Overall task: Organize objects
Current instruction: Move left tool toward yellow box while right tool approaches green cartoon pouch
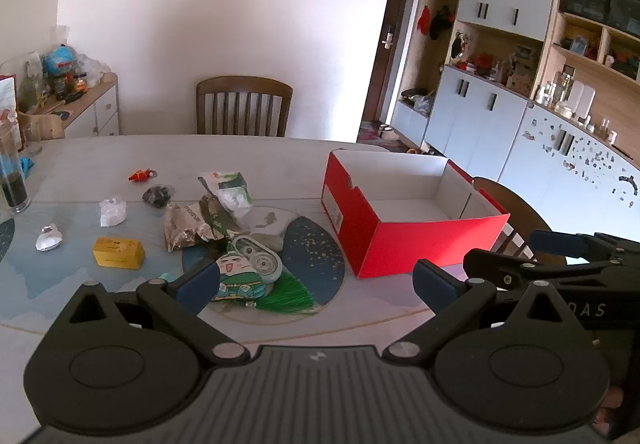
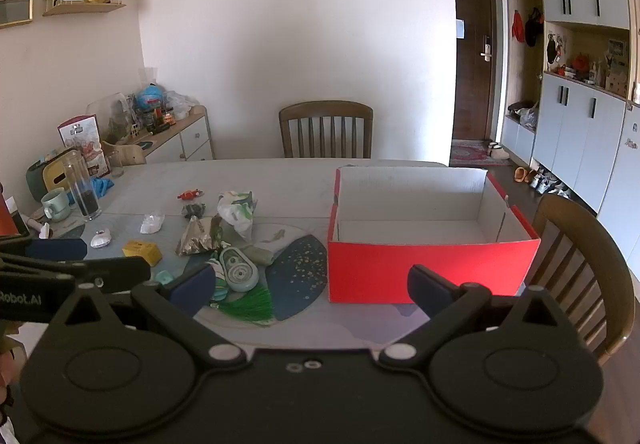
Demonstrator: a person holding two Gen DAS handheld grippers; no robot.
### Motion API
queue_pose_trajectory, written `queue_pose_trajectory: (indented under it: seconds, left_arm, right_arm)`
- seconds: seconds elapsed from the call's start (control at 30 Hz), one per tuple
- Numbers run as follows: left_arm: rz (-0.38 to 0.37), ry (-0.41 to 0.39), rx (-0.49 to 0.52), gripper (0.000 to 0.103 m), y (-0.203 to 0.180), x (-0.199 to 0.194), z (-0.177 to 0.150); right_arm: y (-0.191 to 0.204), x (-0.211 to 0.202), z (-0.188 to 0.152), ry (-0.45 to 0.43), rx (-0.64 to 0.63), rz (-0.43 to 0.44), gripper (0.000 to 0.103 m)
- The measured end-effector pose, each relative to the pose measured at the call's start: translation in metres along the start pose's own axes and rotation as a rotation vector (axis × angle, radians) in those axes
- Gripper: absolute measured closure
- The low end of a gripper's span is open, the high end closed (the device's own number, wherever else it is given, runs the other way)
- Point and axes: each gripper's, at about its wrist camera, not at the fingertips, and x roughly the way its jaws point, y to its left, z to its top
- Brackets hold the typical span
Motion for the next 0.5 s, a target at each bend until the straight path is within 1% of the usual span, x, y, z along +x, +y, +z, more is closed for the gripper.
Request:
queue_pose_trajectory:
  seconds: [0.3,0.5]
  left_arm:
    - [-0.004,0.0,-0.011,0.0,0.011,0.002,0.003]
    - [-0.004,0.002,-0.013,0.0,0.023,0.007,0.008]
  right_arm:
    - [0.008,0.006,0.002,0.002,-0.012,0.001,0.003]
    - [0.018,0.016,0.007,0.004,-0.019,0.002,0.003]
